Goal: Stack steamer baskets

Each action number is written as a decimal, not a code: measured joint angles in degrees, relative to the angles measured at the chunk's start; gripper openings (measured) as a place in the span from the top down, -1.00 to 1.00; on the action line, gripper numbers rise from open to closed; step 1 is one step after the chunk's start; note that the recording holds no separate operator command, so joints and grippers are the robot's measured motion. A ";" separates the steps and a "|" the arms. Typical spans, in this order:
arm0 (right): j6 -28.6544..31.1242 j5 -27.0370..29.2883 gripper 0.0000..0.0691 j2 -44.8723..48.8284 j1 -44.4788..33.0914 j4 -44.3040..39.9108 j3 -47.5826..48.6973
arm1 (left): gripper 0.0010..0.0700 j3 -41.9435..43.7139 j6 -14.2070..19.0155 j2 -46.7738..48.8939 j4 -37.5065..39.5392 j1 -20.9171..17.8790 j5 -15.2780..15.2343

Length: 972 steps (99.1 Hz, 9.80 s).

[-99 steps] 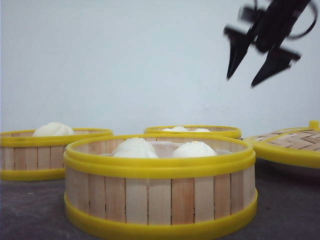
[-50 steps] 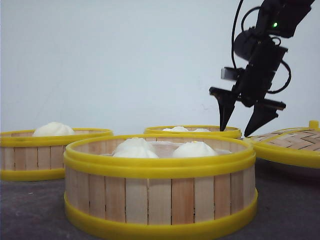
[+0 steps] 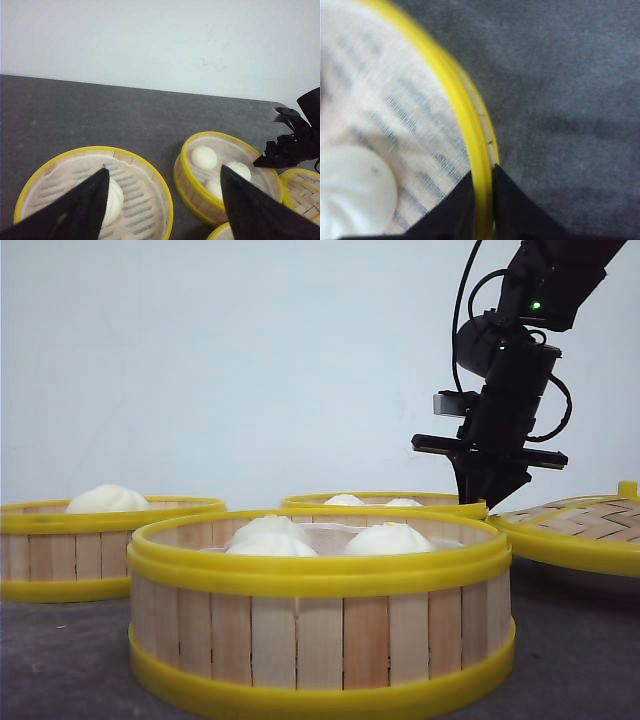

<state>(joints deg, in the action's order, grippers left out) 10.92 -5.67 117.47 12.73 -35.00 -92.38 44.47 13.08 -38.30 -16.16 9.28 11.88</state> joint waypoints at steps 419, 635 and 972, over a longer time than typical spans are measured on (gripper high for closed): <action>-12.31 2.89 -0.10 -27.82 20.20 -10.36 17.14 | -0.21 0.00 -1.92 2.27 -3.89 0.00 1.81; -2.54 10.93 -0.10 -83.43 22.97 -10.88 32.85 | 0.20 19.19 -3.98 -55.98 -12.76 -11.67 -12.07; -2.58 11.93 -0.10 -83.43 22.97 -8.39 32.85 | 0.94 43.10 -16.85 -53.59 -38.80 18.40 6.14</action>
<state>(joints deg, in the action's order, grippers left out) 8.34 6.26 34.04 35.70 -43.40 -59.53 87.57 -3.77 -91.90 -54.96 27.68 18.02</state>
